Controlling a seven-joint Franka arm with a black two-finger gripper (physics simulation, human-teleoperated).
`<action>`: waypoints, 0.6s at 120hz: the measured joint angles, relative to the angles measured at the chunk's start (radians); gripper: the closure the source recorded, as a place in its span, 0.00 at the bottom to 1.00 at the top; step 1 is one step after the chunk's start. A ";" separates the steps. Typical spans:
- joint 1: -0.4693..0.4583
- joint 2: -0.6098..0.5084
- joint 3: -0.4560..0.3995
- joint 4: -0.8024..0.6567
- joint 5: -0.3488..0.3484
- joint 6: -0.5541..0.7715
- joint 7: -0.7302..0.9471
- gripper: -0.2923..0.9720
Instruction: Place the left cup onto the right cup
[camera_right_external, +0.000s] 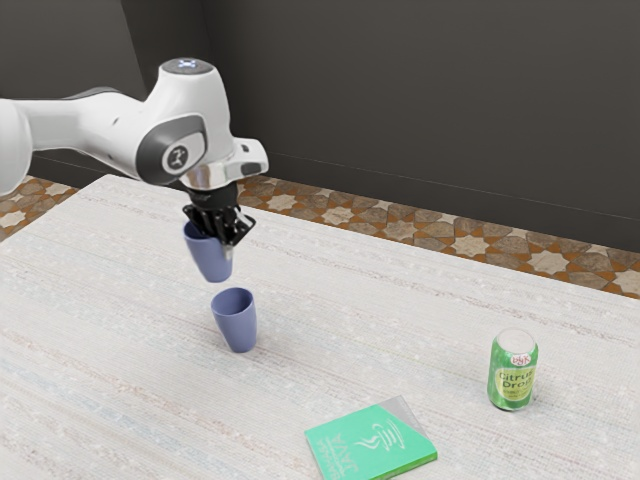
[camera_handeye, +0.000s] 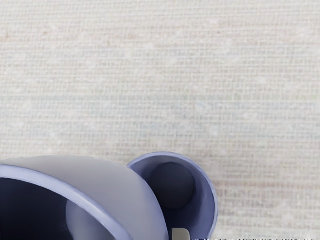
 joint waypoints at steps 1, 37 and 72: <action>0.000 0.000 -0.002 -0.001 0.000 0.000 -0.003 0.85; -0.003 0.027 -0.042 -0.005 0.003 0.000 -0.103 0.85; 0.000 0.047 -0.042 -0.005 0.002 0.008 -0.168 0.85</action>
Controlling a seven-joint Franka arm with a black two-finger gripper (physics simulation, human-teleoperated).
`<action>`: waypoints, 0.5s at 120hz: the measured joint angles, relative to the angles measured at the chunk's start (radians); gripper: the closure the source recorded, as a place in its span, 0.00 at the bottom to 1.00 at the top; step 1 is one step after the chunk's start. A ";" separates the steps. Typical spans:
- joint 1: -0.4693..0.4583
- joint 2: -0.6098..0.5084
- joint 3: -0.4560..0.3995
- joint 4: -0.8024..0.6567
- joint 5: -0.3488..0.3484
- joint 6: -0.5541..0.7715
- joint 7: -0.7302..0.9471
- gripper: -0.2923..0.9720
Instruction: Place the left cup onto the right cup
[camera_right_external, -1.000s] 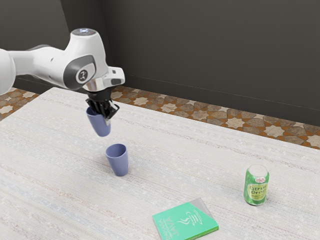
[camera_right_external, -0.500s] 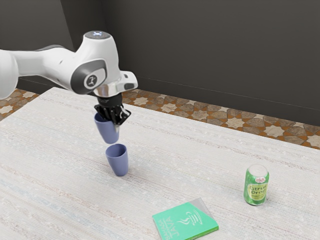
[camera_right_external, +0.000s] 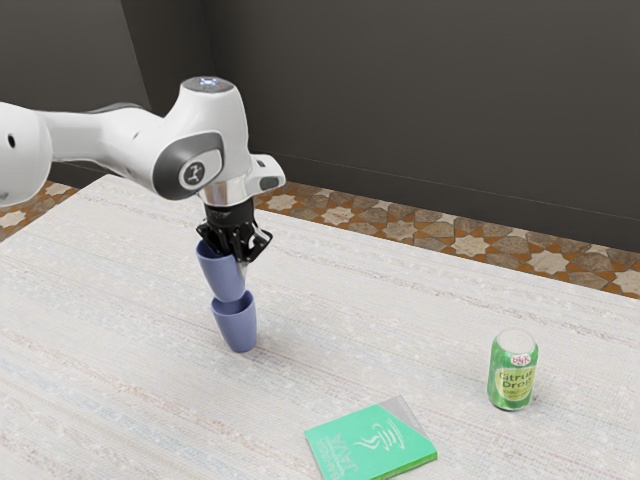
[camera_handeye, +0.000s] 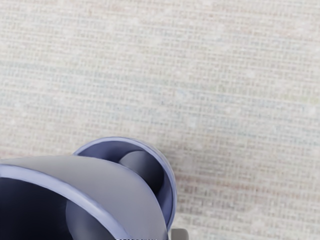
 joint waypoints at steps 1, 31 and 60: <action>0.000 0.001 0.000 0.000 0.000 0.000 -0.002 0.85; 0.000 0.024 0.000 0.000 0.003 0.016 -0.039 0.85; 0.001 0.043 0.000 -0.013 0.005 0.035 -0.064 0.85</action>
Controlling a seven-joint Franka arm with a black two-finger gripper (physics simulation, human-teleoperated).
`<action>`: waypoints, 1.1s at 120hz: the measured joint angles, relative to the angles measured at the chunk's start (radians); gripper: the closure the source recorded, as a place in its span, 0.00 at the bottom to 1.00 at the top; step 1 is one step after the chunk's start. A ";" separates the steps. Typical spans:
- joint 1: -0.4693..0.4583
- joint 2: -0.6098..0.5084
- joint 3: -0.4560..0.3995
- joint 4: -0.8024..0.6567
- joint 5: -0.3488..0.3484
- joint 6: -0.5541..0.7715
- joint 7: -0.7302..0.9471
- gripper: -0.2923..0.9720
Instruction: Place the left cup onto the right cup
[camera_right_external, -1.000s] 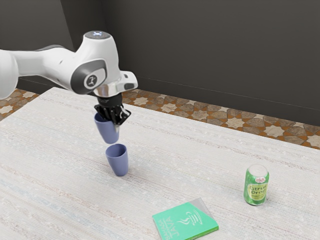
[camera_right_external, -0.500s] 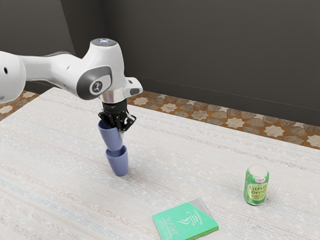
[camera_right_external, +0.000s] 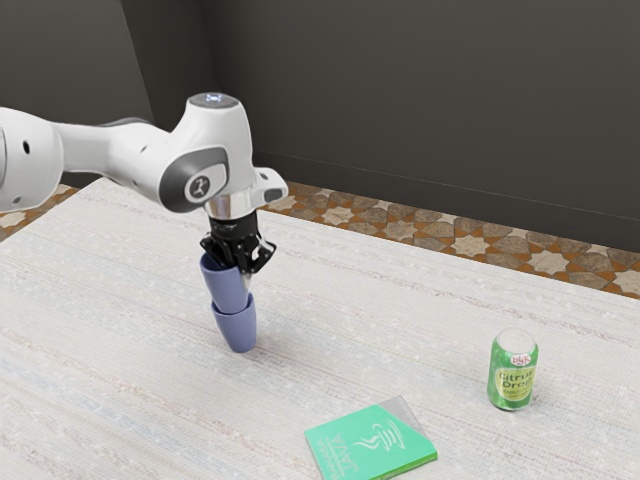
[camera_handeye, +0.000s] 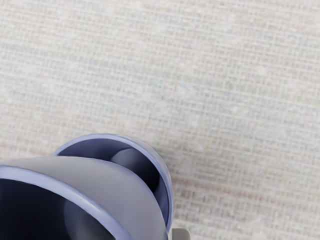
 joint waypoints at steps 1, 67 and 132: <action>0.000 0.001 0.000 0.000 0.000 0.001 -0.001 0.85; 0.000 0.036 0.001 0.002 0.007 0.031 -0.022 0.51; -0.002 -0.122 0.008 0.018 -0.005 -0.030 -0.016 0.25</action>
